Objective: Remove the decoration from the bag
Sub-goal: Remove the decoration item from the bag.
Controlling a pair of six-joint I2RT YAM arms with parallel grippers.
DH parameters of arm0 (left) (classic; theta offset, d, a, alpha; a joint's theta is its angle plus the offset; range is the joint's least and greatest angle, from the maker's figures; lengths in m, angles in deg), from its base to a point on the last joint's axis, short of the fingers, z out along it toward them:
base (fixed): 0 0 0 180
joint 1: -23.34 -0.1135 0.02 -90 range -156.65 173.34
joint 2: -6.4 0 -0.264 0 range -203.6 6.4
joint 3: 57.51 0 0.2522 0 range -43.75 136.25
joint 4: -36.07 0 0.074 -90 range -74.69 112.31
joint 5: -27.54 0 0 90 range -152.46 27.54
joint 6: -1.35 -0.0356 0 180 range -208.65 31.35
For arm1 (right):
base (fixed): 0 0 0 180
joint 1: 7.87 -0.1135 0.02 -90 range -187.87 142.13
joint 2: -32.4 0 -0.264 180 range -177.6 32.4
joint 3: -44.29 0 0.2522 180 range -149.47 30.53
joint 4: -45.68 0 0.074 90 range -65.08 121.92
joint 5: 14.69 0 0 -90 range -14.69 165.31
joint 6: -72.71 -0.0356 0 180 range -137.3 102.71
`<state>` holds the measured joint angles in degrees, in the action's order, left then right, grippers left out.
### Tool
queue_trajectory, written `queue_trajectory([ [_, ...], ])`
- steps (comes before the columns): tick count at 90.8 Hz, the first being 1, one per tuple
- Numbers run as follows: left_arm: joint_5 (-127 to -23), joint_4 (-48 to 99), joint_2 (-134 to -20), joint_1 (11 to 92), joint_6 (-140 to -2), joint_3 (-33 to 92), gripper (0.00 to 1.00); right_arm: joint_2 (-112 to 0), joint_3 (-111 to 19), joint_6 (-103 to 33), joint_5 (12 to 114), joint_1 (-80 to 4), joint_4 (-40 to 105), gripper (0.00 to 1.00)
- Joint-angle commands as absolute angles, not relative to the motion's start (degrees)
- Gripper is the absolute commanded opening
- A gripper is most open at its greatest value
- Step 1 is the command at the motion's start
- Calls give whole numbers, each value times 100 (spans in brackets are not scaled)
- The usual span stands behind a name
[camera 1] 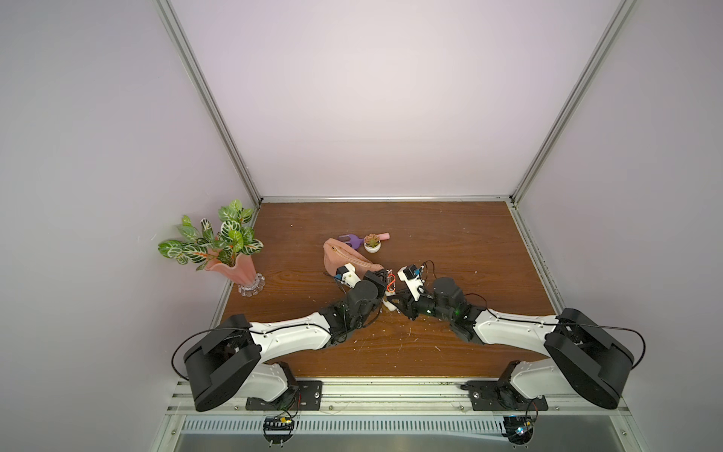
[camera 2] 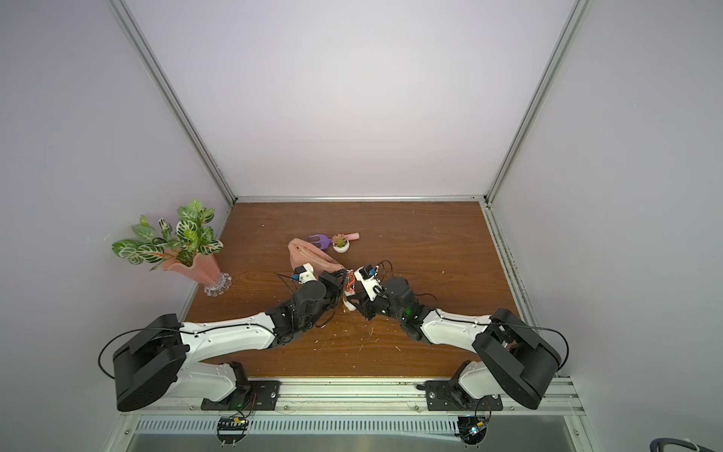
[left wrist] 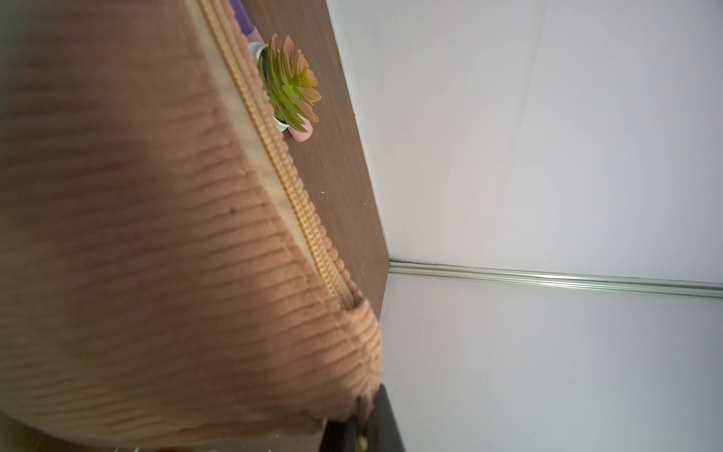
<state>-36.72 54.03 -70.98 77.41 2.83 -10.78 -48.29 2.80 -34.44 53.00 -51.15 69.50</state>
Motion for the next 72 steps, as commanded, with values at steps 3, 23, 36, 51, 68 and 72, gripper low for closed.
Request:
queue_trajectory([
  [3, -3649, 5465, -6952, 7696, 211, -860, 0, -5121, 165, -3288, 3747, -4954, 7299, 23],
  [23, -3663, 5343, -6774, 7696, 258, -911, 0, -6391, -6, -4117, 3103, -4602, 8950, 25],
  [36, -3669, 5308, -6645, 7700, 307, -1007, 0, -6796, -66, -4485, 3207, -4142, 9487, 53],
  [51, -3660, 5272, -6535, 7697, 301, -1060, 0, -6454, 3, -4062, 3638, -3707, 8687, 77],
  [68, -3685, 5309, -6586, 7700, 305, -1071, 0, -5494, 388, -3648, 4281, -3502, 7773, 98],
  [72, -3690, 5322, -6612, 7699, 314, -1071, 0, -5194, 507, -3621, 4461, -3503, 7618, 99],
])
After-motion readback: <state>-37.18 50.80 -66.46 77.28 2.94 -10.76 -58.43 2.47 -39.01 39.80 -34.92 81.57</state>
